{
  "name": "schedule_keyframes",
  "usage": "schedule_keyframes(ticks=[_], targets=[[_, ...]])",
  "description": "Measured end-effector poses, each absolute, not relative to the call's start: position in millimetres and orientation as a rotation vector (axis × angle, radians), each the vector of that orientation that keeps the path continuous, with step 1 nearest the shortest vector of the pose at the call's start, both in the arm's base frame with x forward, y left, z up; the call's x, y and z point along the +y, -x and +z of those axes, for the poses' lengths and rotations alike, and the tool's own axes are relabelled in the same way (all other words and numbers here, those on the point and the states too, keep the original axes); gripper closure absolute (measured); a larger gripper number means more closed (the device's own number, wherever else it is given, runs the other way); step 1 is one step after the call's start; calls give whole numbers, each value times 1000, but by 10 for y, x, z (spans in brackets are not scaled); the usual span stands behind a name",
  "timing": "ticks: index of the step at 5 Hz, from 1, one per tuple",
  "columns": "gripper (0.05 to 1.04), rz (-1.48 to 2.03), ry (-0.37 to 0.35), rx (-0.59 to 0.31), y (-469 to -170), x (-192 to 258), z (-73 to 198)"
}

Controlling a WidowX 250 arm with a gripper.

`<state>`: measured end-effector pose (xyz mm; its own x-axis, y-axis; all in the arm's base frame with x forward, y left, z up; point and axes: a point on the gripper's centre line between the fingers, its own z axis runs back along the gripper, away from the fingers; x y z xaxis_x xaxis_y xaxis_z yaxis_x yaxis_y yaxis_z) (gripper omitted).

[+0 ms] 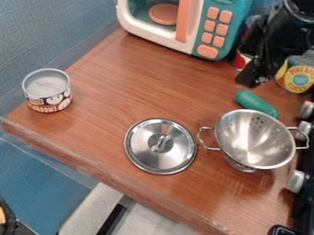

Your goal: Déplacer l' objet et placez- la sur le coté droite de la table

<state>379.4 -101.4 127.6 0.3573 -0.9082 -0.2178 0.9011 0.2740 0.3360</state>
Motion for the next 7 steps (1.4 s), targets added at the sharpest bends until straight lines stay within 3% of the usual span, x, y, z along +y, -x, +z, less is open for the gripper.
schedule_keyframes(ticks=[2, 5, 7], targets=[[83, -1469, -468, -8, -4072, -1012, 1108], [83, -1593, -222, -38, -4188, -1050, 654], [119, -1624, -171, -27, -4199, -1088, 475]])
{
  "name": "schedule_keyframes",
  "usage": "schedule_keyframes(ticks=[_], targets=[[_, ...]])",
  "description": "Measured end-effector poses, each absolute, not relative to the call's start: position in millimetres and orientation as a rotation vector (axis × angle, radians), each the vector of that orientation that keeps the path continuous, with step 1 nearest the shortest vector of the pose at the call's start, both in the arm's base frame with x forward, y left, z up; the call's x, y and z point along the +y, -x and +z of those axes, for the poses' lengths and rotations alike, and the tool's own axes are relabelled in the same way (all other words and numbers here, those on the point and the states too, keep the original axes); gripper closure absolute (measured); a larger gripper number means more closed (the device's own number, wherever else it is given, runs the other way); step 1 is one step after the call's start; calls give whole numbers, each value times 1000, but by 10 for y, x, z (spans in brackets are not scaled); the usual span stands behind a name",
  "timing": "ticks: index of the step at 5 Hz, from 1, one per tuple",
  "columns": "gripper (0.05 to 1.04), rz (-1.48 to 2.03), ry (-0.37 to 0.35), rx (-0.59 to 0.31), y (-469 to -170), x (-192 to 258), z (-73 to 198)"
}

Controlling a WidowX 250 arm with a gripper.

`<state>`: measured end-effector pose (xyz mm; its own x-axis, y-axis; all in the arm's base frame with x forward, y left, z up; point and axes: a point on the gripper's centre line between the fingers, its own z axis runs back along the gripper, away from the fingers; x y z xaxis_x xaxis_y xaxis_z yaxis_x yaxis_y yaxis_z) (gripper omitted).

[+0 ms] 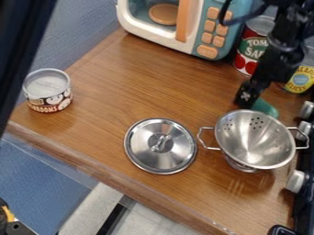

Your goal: Déplacer l' objet et placez- la sur le coté droite de la table

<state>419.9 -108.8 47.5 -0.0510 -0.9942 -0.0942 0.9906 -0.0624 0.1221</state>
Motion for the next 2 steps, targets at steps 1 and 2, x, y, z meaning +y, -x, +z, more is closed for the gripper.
schedule_keyframes(ticks=[1, 2], targets=[[393, -1643, -174, -22, -4215, -1128, 434], [638, -1648, -171, -19, -4218, -1180, 417]])
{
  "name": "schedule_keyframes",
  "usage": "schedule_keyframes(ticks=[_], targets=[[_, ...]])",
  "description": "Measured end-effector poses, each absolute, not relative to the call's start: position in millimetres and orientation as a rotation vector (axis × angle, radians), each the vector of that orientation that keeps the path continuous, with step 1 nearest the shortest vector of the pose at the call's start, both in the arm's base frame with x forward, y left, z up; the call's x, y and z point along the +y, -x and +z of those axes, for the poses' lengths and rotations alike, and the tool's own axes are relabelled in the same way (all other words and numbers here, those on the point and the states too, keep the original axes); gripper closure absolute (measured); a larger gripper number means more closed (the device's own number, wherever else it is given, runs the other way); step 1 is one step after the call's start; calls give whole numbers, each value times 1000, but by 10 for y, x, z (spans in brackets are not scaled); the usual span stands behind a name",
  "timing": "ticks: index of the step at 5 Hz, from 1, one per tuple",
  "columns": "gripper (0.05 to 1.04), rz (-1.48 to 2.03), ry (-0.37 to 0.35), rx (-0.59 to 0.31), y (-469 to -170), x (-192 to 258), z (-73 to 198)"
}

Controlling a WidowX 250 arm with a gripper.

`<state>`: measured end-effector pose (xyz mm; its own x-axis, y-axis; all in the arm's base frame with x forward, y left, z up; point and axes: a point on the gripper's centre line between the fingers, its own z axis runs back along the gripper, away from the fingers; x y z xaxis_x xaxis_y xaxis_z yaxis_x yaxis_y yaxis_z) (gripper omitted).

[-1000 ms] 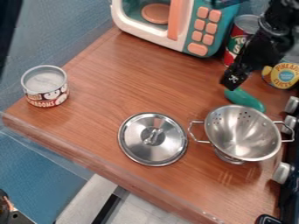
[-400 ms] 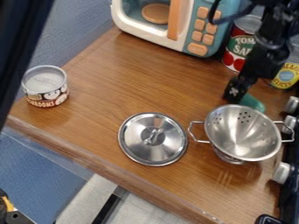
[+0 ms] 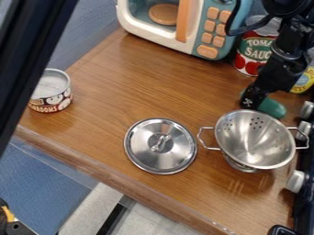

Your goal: Déplacer l' objet et placez- la sur le coté droite de la table

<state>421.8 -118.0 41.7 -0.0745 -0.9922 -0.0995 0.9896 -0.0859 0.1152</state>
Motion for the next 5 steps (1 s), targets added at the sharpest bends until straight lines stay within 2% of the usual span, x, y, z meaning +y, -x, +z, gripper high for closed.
schedule_keyframes(ticks=[2, 3, 4, 5], targets=[[645, -1596, -177, -46, -4176, -1117, 433], [645, -1481, -209, -64, -4067, -761, 596], [645, -1372, -261, -121, -3998, -391, 884], [645, -1266, -298, -128, -3966, 52, 1017]])
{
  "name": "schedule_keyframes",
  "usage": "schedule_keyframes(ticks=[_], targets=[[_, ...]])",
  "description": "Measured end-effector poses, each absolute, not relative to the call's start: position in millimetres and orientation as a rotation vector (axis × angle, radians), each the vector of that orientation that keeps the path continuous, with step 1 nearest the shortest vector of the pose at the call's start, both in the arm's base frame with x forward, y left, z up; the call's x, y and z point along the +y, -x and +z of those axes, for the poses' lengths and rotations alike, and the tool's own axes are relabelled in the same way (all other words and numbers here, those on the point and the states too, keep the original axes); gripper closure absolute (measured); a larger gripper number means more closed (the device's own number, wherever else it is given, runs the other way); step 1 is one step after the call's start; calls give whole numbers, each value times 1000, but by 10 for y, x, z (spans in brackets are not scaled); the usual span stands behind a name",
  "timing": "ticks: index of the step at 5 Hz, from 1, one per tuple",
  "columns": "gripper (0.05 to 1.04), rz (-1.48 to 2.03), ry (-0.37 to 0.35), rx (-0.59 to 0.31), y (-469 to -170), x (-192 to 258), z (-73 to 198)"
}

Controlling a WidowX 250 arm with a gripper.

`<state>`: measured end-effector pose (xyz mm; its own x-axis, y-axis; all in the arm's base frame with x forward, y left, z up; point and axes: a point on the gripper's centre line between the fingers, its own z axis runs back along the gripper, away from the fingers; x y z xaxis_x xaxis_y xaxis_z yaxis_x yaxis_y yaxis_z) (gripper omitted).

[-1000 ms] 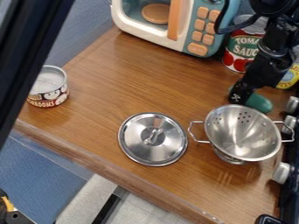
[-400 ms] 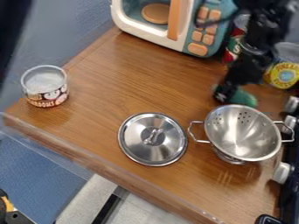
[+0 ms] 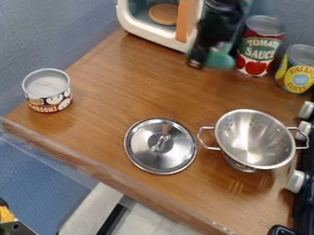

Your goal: Déplacer l' objet et placez- la sur le coté droite de la table

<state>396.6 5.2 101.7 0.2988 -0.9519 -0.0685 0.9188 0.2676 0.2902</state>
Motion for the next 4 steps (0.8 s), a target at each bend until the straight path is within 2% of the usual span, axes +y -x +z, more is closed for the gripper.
schedule_keyframes(ticks=[2, 4], targets=[[645, -1133, -325, -64, -3877, 800, 973], [645, -1075, -289, 34, -3871, 1195, 690]])
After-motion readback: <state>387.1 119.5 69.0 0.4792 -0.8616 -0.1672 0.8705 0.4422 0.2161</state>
